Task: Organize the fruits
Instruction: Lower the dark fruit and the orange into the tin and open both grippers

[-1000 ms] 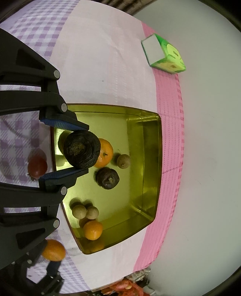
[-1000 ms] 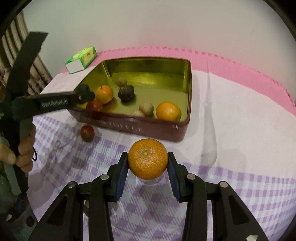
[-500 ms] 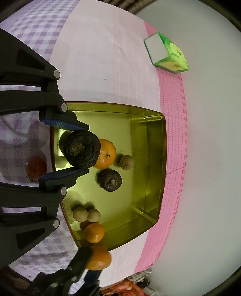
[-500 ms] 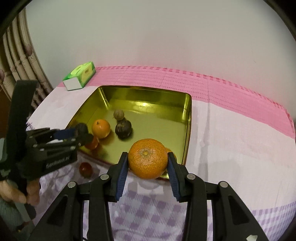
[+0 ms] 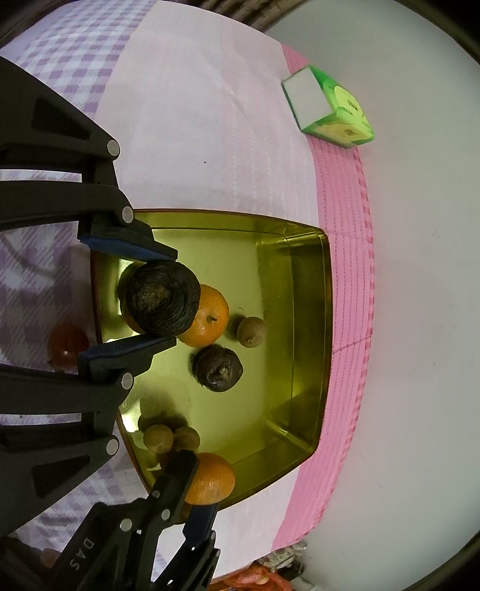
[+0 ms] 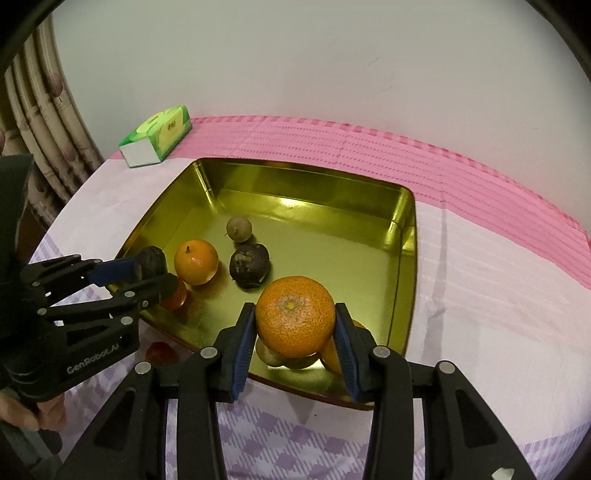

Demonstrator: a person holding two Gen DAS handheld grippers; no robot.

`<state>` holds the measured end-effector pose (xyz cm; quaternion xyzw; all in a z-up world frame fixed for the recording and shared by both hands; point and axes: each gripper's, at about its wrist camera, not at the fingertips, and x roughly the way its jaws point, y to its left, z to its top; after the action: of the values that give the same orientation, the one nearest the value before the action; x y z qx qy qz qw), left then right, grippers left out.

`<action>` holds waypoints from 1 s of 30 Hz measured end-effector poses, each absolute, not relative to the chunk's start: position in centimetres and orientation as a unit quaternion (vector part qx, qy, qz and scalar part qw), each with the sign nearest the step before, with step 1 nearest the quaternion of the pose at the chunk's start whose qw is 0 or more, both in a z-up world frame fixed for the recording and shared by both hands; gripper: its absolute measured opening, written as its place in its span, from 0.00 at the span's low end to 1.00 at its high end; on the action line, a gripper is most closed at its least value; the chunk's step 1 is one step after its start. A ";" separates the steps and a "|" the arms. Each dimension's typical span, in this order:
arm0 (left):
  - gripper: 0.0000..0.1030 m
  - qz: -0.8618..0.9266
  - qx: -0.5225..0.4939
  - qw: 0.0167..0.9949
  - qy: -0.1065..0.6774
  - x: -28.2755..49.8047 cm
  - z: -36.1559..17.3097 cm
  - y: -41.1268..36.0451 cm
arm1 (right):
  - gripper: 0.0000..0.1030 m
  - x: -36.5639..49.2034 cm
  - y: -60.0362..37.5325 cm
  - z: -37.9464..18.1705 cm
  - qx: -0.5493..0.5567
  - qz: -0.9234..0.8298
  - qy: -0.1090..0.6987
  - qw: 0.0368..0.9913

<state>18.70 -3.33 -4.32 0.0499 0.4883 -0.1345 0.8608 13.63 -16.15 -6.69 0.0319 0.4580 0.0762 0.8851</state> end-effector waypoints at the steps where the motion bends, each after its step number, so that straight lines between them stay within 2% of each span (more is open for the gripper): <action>1: 0.39 -0.134 0.051 0.861 0.488 18.8 -4.3 -3.3 | 0.37 13.7 -16.1 -6.8 0.031 0.077 0.459 0.885; 30: 0.39 -0.114 0.087 0.871 0.469 18.1 -4.5 -3.8 | 0.38 15.0 -14.9 -8.1 0.025 0.081 0.476 0.875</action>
<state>18.05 -3.83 -4.49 0.0871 0.4694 -0.1141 0.8713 14.98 -14.91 -8.13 0.0246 0.4764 0.0811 0.8751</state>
